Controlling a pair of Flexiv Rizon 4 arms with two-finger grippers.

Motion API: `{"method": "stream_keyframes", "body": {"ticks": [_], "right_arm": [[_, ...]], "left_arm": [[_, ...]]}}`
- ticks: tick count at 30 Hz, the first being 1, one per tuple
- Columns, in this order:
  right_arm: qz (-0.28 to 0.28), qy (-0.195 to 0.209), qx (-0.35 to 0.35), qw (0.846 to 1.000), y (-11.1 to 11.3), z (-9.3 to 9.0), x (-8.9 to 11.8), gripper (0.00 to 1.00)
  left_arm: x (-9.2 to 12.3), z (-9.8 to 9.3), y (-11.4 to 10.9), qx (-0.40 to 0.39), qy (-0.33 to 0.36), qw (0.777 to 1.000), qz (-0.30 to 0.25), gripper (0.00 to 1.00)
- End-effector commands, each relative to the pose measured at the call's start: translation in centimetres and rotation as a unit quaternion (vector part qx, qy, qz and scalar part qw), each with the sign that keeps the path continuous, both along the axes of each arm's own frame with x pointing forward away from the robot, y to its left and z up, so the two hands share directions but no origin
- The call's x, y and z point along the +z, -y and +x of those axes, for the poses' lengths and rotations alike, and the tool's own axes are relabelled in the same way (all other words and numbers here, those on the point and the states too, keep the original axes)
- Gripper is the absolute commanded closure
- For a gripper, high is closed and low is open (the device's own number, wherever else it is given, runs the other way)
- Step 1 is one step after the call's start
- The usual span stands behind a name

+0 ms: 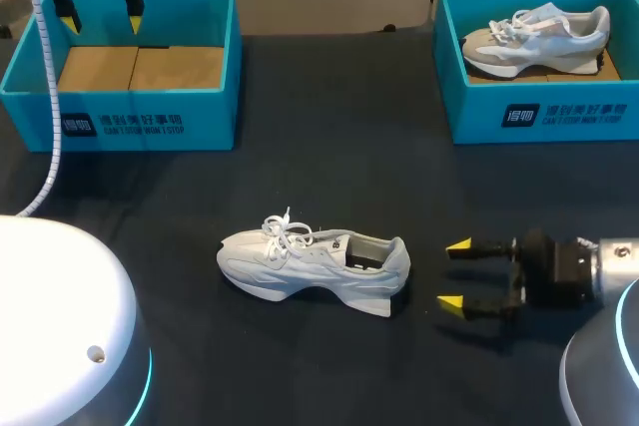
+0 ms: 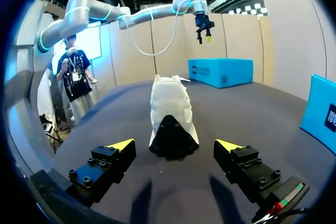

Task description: Take the shoe out of the shoebox, open the shoe tongue, remove and reinsert the insole, then place the shoe into the shoebox

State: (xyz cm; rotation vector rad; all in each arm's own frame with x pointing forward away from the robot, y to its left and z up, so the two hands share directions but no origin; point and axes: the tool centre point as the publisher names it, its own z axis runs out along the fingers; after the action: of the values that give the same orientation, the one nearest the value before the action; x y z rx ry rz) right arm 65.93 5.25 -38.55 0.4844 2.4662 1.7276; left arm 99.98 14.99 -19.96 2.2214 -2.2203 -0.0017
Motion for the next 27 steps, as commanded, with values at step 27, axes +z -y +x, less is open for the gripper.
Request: {"method": "stream_keyframes", "body": {"ticks": [27], "right_arm": [[0.011,0.027,-0.001,1.0,-6.9,2.0,-2.0,0.0]], "left_arm": [[0.0,0.0,0.0,0.0,0.0,1.0,0.0,0.0]]}}
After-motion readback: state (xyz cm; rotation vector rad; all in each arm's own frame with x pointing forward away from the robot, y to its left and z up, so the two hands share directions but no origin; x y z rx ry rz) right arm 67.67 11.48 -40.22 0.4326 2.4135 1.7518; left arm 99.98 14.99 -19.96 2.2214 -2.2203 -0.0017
